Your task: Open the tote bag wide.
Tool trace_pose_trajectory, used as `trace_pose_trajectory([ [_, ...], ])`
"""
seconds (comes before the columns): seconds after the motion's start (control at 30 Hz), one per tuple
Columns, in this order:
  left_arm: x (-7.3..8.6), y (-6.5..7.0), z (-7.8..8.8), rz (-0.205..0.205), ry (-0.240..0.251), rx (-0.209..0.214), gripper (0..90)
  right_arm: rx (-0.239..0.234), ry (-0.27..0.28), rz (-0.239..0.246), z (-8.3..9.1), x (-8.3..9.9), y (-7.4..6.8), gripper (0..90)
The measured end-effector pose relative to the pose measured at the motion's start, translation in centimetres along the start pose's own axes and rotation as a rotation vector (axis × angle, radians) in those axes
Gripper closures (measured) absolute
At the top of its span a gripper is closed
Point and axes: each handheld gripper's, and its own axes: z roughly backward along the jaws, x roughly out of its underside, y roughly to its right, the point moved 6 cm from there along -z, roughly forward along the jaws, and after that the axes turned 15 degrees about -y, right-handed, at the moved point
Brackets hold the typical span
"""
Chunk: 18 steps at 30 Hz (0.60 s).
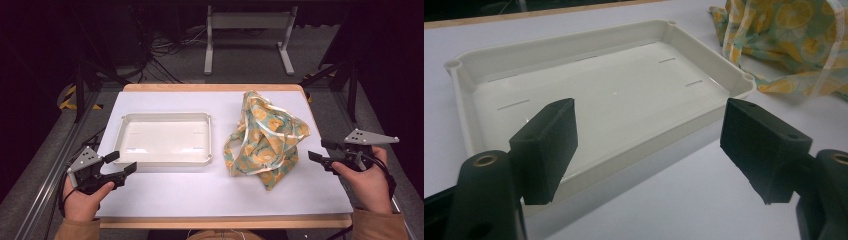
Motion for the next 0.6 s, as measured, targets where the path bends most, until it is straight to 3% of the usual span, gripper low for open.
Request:
trace_pose_trajectory([
  [0.6, -0.1, 0.1, 0.1, 0.005, -0.013, 0.003, 22.8, -0.032, 0.044, 0.033, 1.0, -0.7, -0.9, 38.6],
])
